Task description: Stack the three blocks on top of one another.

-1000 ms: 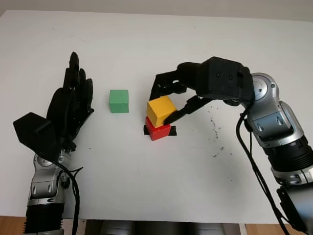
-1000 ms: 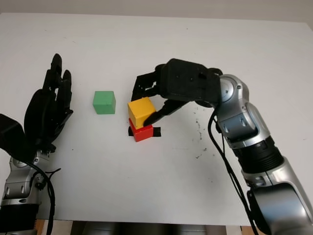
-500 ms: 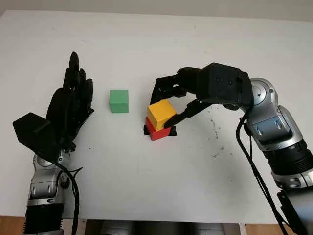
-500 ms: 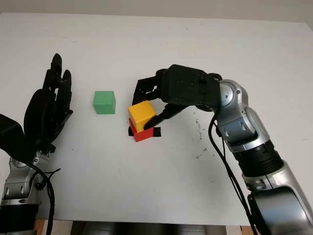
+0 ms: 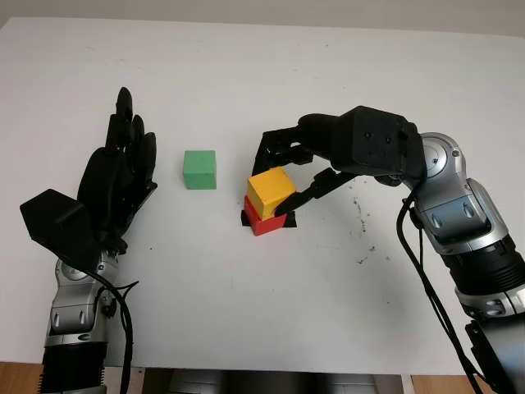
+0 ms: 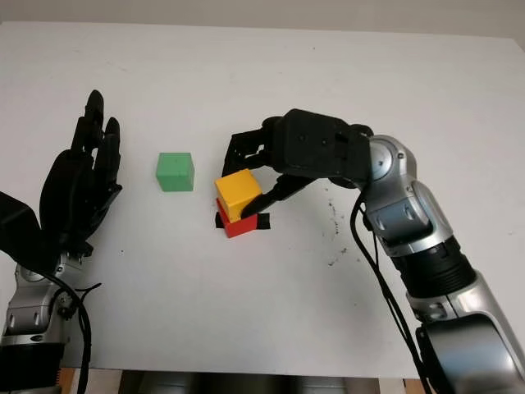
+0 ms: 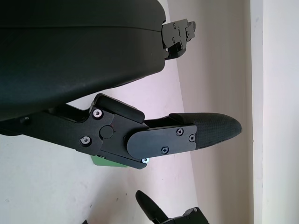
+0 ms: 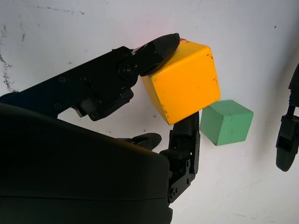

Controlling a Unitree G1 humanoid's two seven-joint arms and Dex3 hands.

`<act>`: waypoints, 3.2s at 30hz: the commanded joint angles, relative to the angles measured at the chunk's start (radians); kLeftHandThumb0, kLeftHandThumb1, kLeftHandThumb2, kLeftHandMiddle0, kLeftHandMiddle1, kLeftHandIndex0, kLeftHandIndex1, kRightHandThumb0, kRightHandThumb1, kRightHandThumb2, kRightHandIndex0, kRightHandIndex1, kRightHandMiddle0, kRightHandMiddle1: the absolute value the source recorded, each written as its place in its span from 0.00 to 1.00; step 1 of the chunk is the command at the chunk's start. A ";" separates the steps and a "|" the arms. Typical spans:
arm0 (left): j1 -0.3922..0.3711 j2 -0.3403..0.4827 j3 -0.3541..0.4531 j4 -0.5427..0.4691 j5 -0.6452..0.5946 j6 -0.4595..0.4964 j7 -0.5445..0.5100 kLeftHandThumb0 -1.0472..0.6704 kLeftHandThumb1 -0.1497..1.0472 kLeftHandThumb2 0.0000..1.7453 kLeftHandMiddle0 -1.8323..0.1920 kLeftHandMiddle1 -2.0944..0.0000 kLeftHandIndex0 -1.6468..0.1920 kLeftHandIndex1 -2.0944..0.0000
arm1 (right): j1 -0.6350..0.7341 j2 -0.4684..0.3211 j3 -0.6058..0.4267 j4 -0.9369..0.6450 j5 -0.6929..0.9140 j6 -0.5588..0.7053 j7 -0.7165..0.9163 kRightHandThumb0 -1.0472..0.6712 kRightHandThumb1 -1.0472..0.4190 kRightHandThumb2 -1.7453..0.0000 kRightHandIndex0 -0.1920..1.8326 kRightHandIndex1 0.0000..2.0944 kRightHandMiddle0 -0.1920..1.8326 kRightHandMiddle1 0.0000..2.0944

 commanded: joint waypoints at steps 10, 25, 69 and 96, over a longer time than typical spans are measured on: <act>0.018 0.016 0.003 -0.021 0.004 0.000 0.005 0.15 1.00 0.30 1.00 1.00 1.00 1.00 | 0.009 -0.005 0.000 -0.010 -0.010 0.004 -0.004 0.33 0.09 0.97 0.31 0.02 0.28 0.77; 0.029 0.025 0.009 -0.038 -0.007 0.014 -0.002 0.16 1.00 0.30 1.00 1.00 1.00 1.00 | 0.016 0.005 -0.002 -0.015 -0.005 0.003 -0.020 0.34 0.09 0.97 0.31 0.02 0.28 0.76; 0.037 0.032 0.014 -0.055 -0.016 0.029 -0.009 0.16 1.00 0.30 1.00 1.00 1.00 1.00 | 0.028 0.013 0.001 0.010 0.016 0.010 -0.024 0.26 0.12 0.97 0.21 0.00 0.12 0.54; 0.022 0.035 0.013 -0.033 -0.021 0.036 -0.026 0.15 1.00 0.29 1.00 1.00 1.00 1.00 | 0.130 -0.081 -0.185 -0.216 0.149 0.103 0.014 0.01 0.01 0.77 0.00 0.00 0.00 0.00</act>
